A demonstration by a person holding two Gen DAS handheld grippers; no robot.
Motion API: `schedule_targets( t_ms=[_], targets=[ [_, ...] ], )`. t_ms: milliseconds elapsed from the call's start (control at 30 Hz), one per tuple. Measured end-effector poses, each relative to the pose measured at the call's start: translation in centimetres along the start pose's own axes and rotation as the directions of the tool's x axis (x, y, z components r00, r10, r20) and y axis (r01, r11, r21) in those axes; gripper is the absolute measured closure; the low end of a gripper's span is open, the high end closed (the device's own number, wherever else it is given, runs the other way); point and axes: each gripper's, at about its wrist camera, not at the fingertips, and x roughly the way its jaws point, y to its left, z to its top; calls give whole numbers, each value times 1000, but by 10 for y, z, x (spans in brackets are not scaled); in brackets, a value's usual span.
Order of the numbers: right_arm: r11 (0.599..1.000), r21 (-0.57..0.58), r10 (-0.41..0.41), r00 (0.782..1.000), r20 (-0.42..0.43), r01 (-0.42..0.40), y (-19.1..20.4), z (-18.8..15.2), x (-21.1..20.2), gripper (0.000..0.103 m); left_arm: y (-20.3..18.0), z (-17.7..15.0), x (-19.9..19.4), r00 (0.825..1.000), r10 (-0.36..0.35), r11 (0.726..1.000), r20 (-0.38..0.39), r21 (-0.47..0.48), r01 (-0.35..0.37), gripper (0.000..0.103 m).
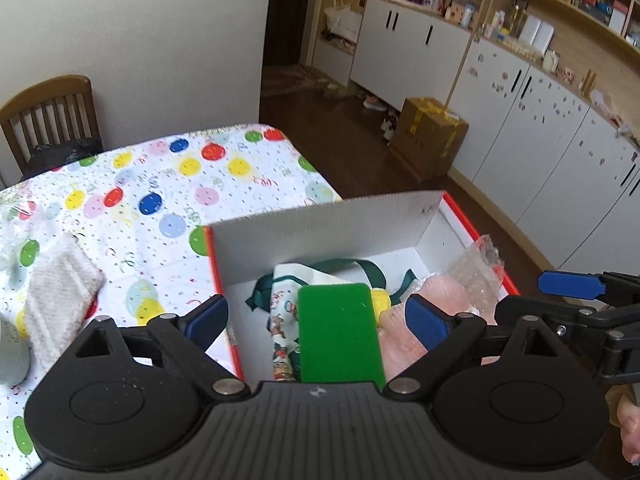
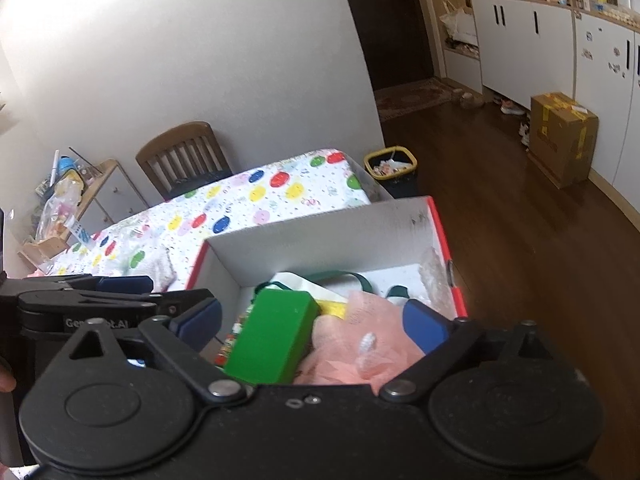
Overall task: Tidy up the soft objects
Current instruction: 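Open the left tool to drop the green sponge while the right tool releases the puff, then withdraw both tools toward the black fabric and white knitted cloth on the table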
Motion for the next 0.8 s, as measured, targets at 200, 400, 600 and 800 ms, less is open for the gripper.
schedule_targets(
  t_ms=[200,400,600,800],
  targets=[
    [999,-17,52,998,20,-52,21,1,-11,0,21,-4,-30,997,-4,1000,78,-12,5,0],
    [995,-39,88,996,14,-87,51,1,-8,0,56,-16,-56,990,-2,999,138,-39,7,0],
    [992,-58,111,994,-4,-111,89,4,9,0,107,-29,-86,983,37,996,179,-87,-22,0],
    [986,-98,129,990,-49,-133,138,6,40,0,170,-41,-113,965,173,978,199,-148,-145,0]
  ],
)
